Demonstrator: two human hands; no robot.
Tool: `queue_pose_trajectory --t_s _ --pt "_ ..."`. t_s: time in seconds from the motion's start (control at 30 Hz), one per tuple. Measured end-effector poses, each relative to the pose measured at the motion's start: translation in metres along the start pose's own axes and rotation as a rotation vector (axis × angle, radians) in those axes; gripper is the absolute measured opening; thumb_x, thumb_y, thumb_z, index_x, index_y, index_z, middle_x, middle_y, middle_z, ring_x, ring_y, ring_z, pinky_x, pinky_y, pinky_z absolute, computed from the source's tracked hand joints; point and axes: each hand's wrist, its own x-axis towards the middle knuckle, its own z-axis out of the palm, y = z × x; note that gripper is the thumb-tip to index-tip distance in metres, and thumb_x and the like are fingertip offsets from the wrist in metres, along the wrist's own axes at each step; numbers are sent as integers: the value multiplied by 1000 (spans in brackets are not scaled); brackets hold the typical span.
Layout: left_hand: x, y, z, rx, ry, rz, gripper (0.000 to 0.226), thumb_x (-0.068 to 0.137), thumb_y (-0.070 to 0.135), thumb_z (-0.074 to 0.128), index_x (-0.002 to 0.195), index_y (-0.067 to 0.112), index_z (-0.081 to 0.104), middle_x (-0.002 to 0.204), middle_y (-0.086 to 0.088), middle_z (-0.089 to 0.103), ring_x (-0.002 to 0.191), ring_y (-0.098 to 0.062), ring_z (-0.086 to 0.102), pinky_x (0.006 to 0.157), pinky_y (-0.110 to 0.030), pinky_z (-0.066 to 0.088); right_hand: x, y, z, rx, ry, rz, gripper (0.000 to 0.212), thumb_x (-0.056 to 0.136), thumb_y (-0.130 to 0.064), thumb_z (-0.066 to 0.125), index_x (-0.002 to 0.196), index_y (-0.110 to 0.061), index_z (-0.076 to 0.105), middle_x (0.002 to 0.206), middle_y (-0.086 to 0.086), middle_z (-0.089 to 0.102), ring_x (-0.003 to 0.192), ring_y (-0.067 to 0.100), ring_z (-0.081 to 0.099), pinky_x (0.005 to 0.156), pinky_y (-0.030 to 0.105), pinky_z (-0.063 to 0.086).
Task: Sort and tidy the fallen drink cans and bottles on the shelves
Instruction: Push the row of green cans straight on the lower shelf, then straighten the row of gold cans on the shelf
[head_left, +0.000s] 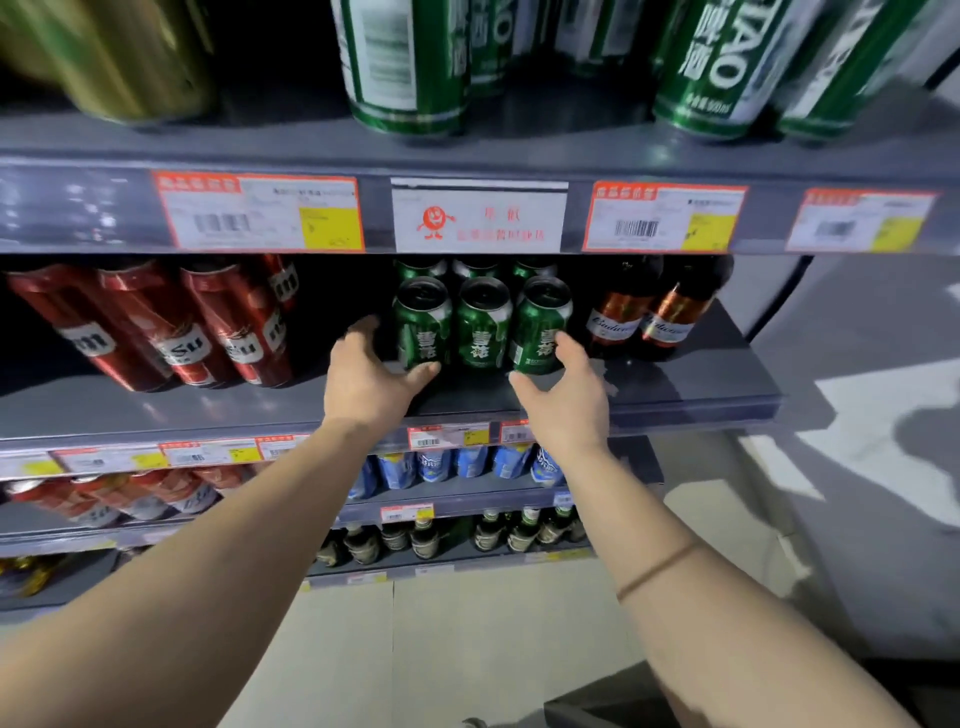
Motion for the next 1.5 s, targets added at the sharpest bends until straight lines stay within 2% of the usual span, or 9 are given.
queue_pose_trajectory --t_s 0.2,0.43,0.57,0.83,0.97,1.17,1.3,1.4,1.5 --pt "-43 39 -66 -4 -6 103 60 81 40 75 129 9 56 129 -5 61 120 -20 56 97 -28 43 -53 -70 -6 16 -187 -256 42 90 -34 65 129 -21 59 128 -6 62 117 13 57 93 24 42" --pt "-64 58 -172 -32 140 264 17 89 28 65 103 19 68 94 8 70 90 -14 67 81 -30 53 -108 -180 5 105 -130 -562 14 88 -25 66 101 -23 71 86 -17 65 82 1 61 78 20 49" --pt "-61 66 -233 -66 223 327 4 88 21 65 91 22 68 83 9 70 82 -10 66 78 -27 52 -128 -234 18 183 -93 -659 10 87 -22 67 97 -23 70 81 -14 66 76 -1 60 71 11 46" --pt "-29 69 -304 -76 360 360 36 85 34 72 116 20 61 110 8 63 102 -7 58 91 -29 49 -117 -293 25 293 252 -525 47 87 -31 68 130 -25 49 117 -6 53 92 8 56 76 26 45" --pt "-3 65 -327 -62 574 283 71 75 41 79 135 19 46 133 1 49 124 -16 45 103 -34 40 -95 -302 19 204 198 -398 76 85 -42 68 147 -24 28 144 1 38 114 20 54 87 36 46" --pt "32 55 -345 -177 384 196 116 59 52 87 149 16 23 148 -4 39 137 -23 37 110 -46 38 -81 -312 28 -57 196 -314 70 75 -58 68 130 -23 41 116 0 58 104 27 57 89 47 49" --pt "41 51 -362 -266 295 182 101 65 35 88 145 14 32 128 9 49 117 -11 49 99 -29 42 -81 -313 29 -67 190 -286 65 74 -59 70 121 -24 44 113 0 61 103 27 58 89 46 49" --pt "45 49 -369 -287 305 155 84 68 26 87 139 12 43 115 6 57 100 -11 55 84 -24 44 -97 -313 34 134 419 -336 74 72 -45 79 132 -19 44 124 8 54 110 28 53 93 46 46" --pt "45 50 -369 -171 328 203 76 68 30 87 132 12 50 109 5 60 93 -9 54 81 -23 43 -130 -327 52 291 452 -607 41 77 -29 77 110 -24 54 100 -8 55 90 14 55 74 26 46"
